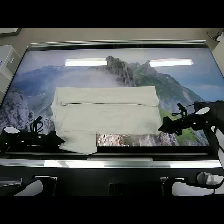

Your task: Fold the clothes and pants, and hang the long-sleeved shirts on hangers.

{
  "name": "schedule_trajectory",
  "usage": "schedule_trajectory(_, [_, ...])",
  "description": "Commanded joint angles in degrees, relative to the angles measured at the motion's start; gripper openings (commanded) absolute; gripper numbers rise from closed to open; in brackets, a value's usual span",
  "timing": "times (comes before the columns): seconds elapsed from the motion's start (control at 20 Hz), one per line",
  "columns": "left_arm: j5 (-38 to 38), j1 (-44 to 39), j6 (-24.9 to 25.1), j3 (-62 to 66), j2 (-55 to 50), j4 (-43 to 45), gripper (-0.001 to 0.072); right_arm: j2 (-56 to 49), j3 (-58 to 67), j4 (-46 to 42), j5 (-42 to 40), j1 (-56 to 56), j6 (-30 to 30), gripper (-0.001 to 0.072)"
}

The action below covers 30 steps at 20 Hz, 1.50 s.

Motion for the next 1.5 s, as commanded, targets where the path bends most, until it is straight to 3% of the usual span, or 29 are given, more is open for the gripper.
schedule_trajectory(0.0, [0.07, 0.0, 0.02, 0.13, 0.07, -1.27, 0.0024, 1.66, 0.07, 1.73, 3.41, 0.7, -0.94, 0.0037])
schedule_trajectory(0.2, [-0.52, -0.61, -0.2, 5.42, 0.07, -7.3, 0.0023, 8.13, 0.11, 9.66, 3.32, 0.72, -2.56, 0.0033])
schedule_trajectory(0.5, [8.31, -5.46, -6.29, 25.38, -0.81, -7.19, 0.0021, 10.4, 9.33, 9.31, -1.77, 5.7, 5.2, 0.0031])
schedule_trajectory(0.85, [11.23, -5.7, -8.63, 39.45, -13.57, -7.17, 0.0021, -0.39, 27.71, -1.11, -9.31, 12.85, 15.3, 0.0031])
schedule_trajectory(1.1, [12.48, -5.75, -11.85, 47.34, -22.62, -7.19, 0.0021, -7.02, 34.95, -3.45, -15.26, 12.85, 16.94, 0.0031])
schedule_trajectory(1.45, [12.83, -7.61, -12.7, 57.96, -31.87, -7.17, 0.0021, -12.79, 35.1, -4.02, -21.33, 14.84, 16.5, 0.0032])
